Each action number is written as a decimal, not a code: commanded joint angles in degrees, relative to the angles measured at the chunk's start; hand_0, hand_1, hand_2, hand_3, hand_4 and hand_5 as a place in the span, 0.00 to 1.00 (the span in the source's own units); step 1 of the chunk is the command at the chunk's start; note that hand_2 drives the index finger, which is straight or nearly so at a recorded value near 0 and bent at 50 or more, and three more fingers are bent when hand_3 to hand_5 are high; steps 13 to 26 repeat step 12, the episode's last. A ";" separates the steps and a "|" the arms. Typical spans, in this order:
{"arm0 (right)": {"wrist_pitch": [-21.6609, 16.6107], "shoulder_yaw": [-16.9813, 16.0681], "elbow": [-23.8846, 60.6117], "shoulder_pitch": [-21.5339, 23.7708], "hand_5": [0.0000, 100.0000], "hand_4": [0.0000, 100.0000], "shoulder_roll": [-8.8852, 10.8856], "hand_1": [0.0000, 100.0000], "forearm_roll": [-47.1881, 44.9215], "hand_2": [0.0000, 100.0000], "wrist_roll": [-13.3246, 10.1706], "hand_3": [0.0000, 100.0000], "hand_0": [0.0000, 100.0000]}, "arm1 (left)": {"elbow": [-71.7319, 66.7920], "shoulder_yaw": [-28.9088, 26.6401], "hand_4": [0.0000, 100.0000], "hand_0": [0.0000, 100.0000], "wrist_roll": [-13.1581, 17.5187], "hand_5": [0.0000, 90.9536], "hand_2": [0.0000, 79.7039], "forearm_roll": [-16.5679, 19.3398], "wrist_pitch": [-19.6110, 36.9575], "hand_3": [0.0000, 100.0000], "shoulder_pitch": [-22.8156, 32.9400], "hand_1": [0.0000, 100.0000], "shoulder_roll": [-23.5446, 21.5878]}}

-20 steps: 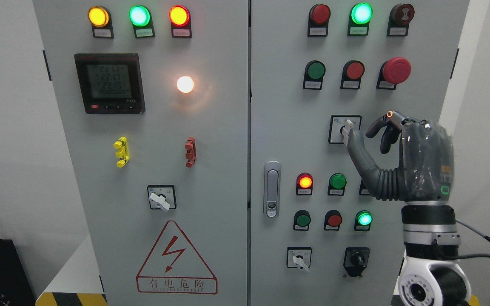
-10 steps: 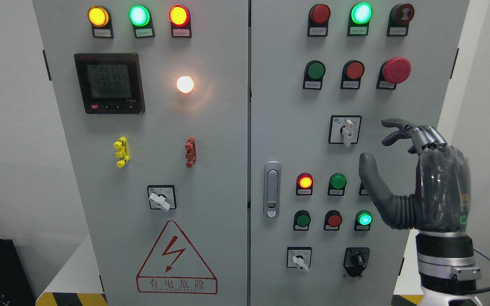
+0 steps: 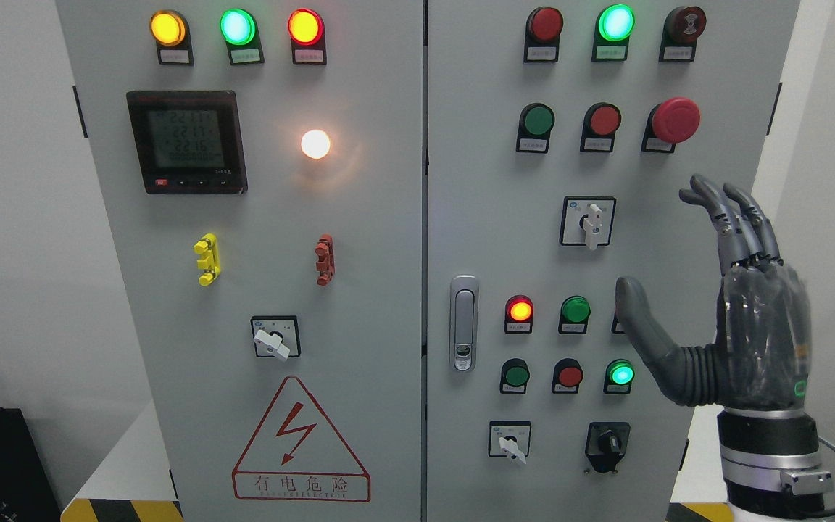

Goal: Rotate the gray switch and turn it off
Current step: 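Withdraw the open right hand away from the switch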

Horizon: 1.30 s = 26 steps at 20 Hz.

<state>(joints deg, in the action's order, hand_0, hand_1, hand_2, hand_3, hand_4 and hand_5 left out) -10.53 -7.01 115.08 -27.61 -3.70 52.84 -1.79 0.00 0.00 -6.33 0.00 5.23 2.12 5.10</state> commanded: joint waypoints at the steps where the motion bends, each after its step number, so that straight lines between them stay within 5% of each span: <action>1: -0.64 -0.55 0.76 0.89 0.00 0.00 0.10 0.22 -0.11 0.00 0.12 0.04 0.29 | -1.32 -1.85 0.00 0.12 0.09 0.00 0.00 0.44 -0.05 0.00 -0.02 0.39 0.00; 5: -0.64 -0.55 0.85 0.89 0.00 0.00 -0.08 0.23 -0.11 0.00 1.61 0.00 0.23 | -1.32 -1.85 0.00 0.12 0.09 0.00 0.00 0.44 -0.05 0.00 -0.02 0.39 0.00; 26: -0.81 -0.64 0.85 0.89 0.00 0.00 0.01 0.25 -0.11 0.00 1.62 0.00 0.21 | -1.32 -1.85 0.00 0.12 0.09 0.00 0.00 0.44 -0.05 0.00 -0.02 0.39 0.00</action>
